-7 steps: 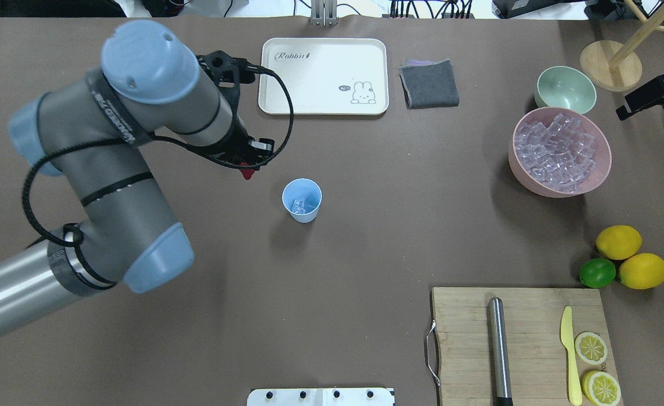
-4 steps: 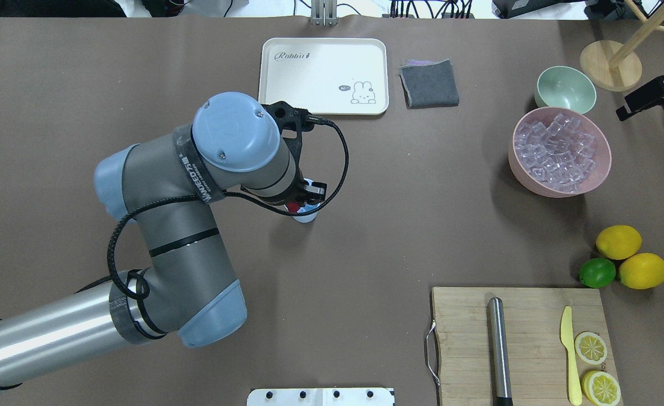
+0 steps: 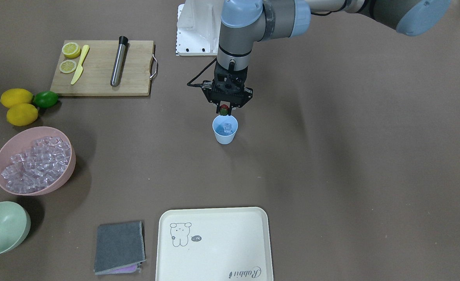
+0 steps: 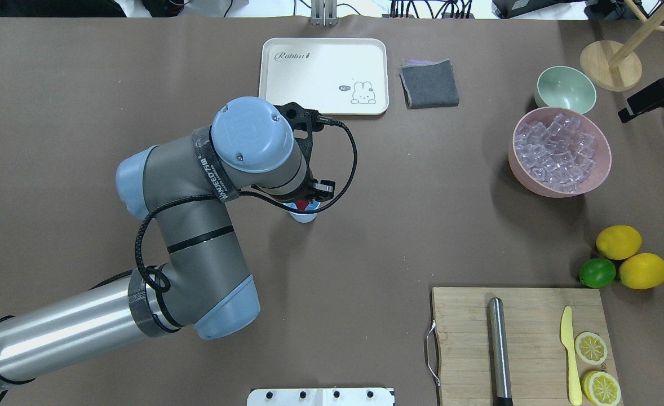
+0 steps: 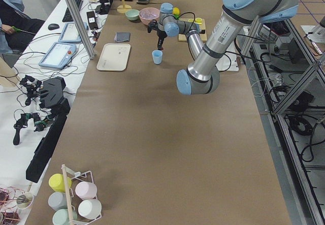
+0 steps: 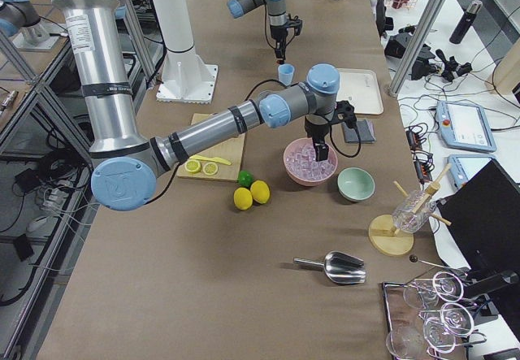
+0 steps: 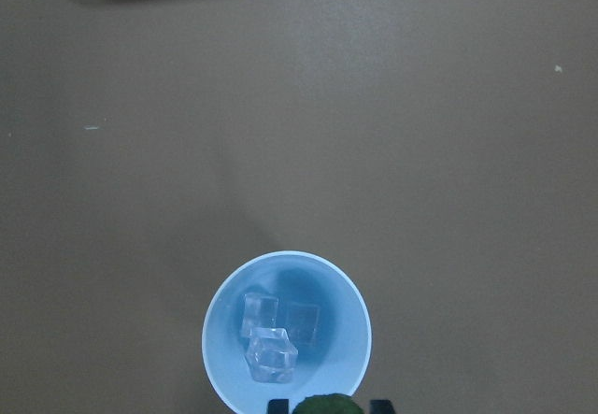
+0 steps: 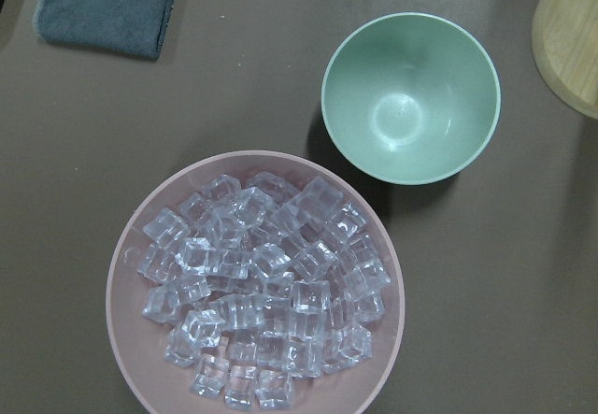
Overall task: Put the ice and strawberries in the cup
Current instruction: 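Lower the strawberry into the blue cup and open the left gripper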
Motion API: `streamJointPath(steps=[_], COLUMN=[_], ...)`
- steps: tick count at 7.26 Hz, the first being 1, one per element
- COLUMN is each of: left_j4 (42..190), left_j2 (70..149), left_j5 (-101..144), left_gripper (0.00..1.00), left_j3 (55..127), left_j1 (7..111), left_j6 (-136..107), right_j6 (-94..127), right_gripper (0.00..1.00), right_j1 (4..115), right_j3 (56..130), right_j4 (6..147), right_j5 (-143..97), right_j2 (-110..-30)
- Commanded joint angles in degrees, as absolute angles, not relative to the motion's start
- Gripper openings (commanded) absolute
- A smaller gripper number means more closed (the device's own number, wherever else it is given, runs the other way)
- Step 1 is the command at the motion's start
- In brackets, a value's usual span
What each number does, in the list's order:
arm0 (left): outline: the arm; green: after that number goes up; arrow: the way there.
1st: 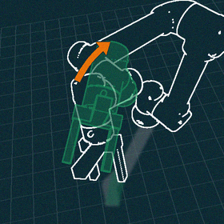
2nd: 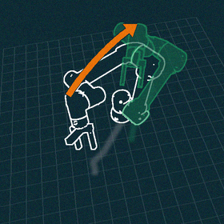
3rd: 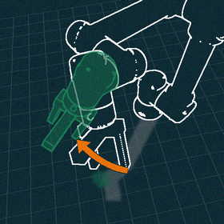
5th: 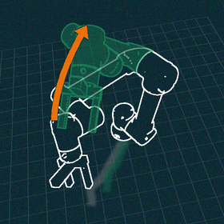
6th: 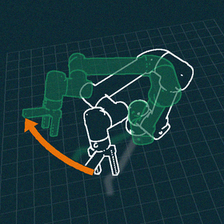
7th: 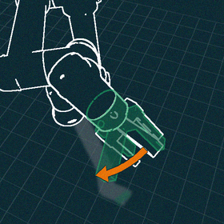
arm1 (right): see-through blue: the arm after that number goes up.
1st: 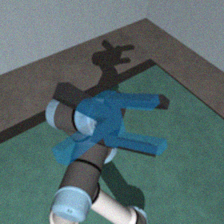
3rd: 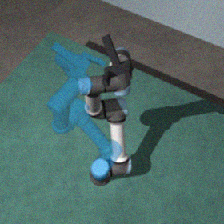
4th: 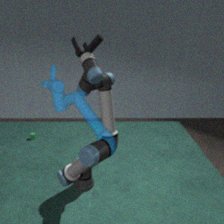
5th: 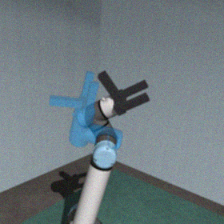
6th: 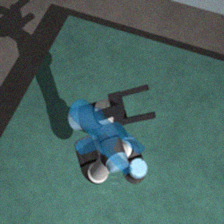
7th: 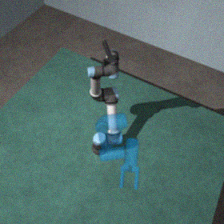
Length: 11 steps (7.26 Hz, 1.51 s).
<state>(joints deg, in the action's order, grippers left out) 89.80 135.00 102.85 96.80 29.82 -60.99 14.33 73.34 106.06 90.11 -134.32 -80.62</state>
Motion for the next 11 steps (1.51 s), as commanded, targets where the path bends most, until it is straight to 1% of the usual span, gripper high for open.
streamJointPath(steps=[1, 3, 4, 5, 6, 7, 9, 10, 11], left_j4=[92.4, 94.1, 94.2, 95.1, 96.1, 96.2, 95.7, 95.6, 95.6], left_j2=[135.0, 134.7, 134.6, 134.7, 134.6, 134.6, 134.4, 133.3, 130.6], left_j5=[101.2, 101.2, 101.2, 101.2, 101.1, 101.2, 101.8, 104.8, 111.0], left_gripper=[0.0, 0.0, 0.27, 0.76, 0.9, 0.98, 0.98, 0.98, 0.98], left_j3=[94.5, 93.8, 93.6, 93.3, 93.3, 93.3, 95.3, 95.7, 97.9], left_j1=[30.1, 30.0, 29.8, 29.6, 29.6, 29.6, 31.6, 34.6, 39.8], left_j6=[-60.0, -60.1, -60.4, -60.7, -60.9, -60.8, -60.8, -60.6, -60.0], right_j6=[14.3, 14.3, 14.3, 14.3, 14.3, 14.3, 14.3, 14.3, 14.3], right_gripper=[0.98, 0.98, 0.98, 0.98, 0.98, 0.97, 0.97, 0.97, 0.97], right_j1=[73.4, 73.4, 73.4, 73.4, 73.5, 73.5, 73.5, 73.4, 73.4], right_j3=[107.1, 107.0, 107.0, 107.0, 107.0, 107.0, 106.6, 106.4, 106.3], right_j4=[90.2, 90.2, 90.2, 90.2, 90.2, 90.2, 90.3, 90.3, 90.3], right_j5=[-134.4, -134.3, -134.3, -134.4, -134.5, -134.4, -134.6, -134.6, -134.7], right_j2=[-81.5, -81.5, -81.5, -81.5, -81.5, -81.4, -80.9, -80.6, -80.5])
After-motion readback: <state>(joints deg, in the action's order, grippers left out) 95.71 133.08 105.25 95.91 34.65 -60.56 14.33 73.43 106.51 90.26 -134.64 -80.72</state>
